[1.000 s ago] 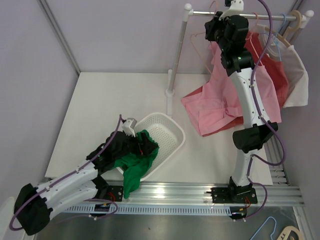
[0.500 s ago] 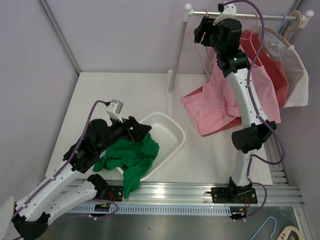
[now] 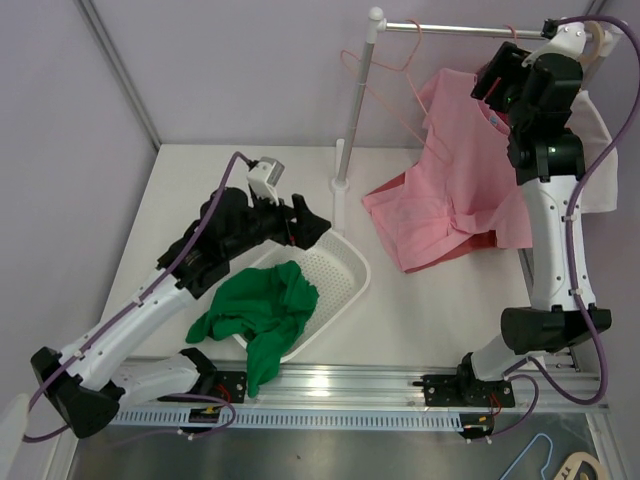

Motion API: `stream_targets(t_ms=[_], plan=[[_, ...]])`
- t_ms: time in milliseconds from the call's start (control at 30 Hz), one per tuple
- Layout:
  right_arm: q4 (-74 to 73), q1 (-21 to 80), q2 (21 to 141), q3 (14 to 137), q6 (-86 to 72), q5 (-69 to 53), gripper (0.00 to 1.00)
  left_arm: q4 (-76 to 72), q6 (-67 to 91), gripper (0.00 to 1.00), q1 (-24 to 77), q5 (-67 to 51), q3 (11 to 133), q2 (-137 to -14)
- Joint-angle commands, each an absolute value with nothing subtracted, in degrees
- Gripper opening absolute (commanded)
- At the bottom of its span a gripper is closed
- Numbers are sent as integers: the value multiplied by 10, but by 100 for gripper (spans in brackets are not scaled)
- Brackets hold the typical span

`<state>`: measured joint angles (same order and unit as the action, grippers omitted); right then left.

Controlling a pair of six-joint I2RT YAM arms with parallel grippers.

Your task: Remove the t-shirt from the hanger

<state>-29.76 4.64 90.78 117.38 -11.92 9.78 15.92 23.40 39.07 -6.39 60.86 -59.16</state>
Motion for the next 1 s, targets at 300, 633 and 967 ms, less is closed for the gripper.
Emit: stream_targets(t_ms=[300, 633, 967], plan=[[-342, -38, 1011, 1300, -105, 67, 70, 120, 203, 100, 386, -108, 784, -731], [-343, -42, 1110, 1379, -114, 25, 69, 120, 194, 99, 356, -123, 807, -756], [-323, -42, 1114, 1377, -106, 0, 0, 101, 191, 100, 346, -127, 796, -751]])
